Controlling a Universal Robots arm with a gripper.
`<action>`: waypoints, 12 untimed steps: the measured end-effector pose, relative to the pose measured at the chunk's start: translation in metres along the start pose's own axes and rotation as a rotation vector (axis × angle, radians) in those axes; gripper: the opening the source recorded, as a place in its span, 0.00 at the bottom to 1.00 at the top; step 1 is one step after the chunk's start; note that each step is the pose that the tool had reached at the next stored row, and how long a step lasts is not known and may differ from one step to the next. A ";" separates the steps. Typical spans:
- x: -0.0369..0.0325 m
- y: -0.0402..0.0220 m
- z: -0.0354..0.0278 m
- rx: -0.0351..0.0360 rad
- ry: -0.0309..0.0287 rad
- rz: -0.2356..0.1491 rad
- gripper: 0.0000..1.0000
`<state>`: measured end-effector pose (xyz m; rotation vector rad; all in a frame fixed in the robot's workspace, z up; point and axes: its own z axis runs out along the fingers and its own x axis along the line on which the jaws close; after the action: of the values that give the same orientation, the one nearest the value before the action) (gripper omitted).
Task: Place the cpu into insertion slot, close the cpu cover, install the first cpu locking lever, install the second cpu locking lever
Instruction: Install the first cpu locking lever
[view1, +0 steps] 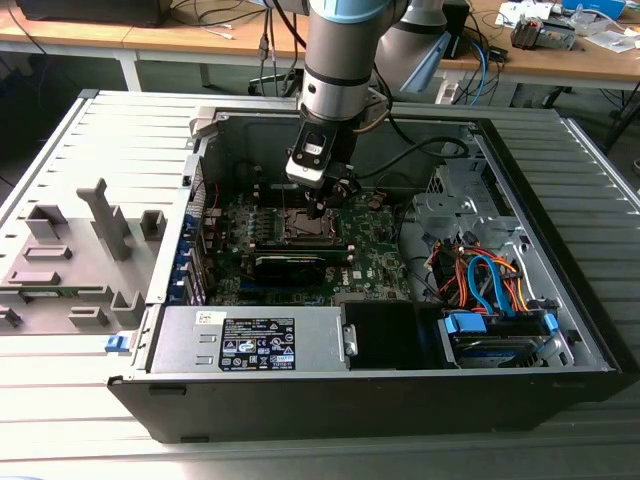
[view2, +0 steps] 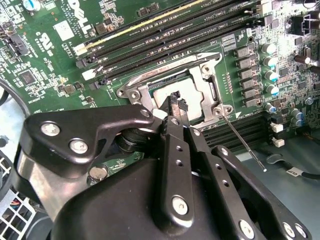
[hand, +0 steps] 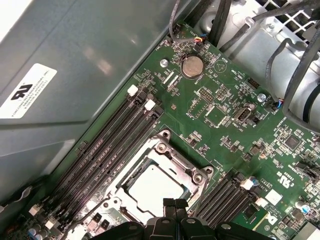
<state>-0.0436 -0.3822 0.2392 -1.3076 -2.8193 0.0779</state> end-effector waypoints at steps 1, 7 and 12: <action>0.0000 0.0000 0.0000 0.0001 -0.0001 -0.001 0.11; 0.0000 0.0000 0.0000 0.0001 -0.0005 -0.009 0.11; 0.0000 0.0000 0.0000 0.0002 -0.0010 -0.016 0.11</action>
<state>-0.0436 -0.3822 0.2392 -1.2856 -2.8299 0.0783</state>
